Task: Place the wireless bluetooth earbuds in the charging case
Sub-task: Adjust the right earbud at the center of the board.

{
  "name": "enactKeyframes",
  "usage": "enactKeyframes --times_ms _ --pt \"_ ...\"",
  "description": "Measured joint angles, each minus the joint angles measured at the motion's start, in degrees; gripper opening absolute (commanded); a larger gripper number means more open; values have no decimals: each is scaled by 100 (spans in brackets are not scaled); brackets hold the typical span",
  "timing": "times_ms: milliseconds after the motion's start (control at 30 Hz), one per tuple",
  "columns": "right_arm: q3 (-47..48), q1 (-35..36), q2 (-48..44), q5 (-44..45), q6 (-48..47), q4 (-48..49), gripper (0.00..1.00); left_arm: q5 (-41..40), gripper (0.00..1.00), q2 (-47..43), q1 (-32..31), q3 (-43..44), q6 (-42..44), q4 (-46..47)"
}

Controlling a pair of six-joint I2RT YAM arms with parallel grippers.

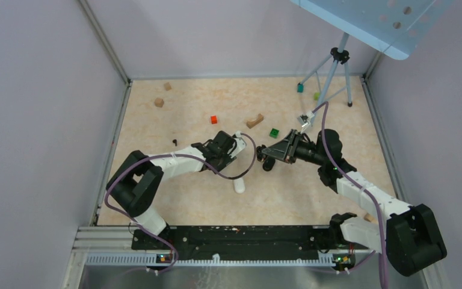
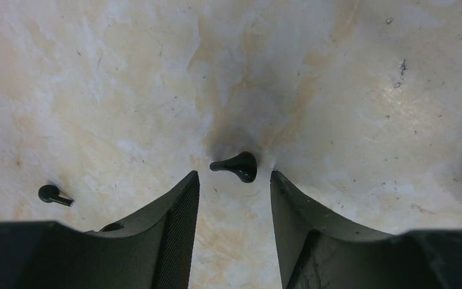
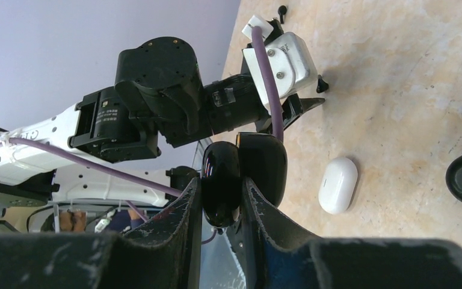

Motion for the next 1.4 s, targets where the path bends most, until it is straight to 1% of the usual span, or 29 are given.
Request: enactKeyframes --times_ms 167,500,733,867,933,1033,1100,1200,1300,1400 --pt "2 0 0 2 -2 -9 0 -76 52 63 -4 33 2 55" --pt "13 0 0 7 -17 -173 0 -474 53 531 -13 435 42 319" --pt "13 0 -20 17 -55 -269 0 -485 55 817 120 846 -365 210" --pt "13 0 -55 26 -59 -308 0 -216 62 754 212 1043 -723 -103" --pt "13 0 -61 28 -59 -313 0 -70 66 518 234 1043 -848 -210" --pt "13 0 -66 28 -59 -306 0 170 66 37 280 1034 -957 -299" --pt "13 0 -66 26 -57 -304 0 549 67 -308 365 1029 -1008 -358" --pt "13 0 -66 26 -52 -297 0 1224 68 -568 629 940 -1016 -367" --pt "13 0 -66 26 -55 -299 0 1845 68 -575 949 835 -1010 -485" --pt "13 0 -70 28 -55 -304 0 2177 67 -374 1130 850 -953 -741"
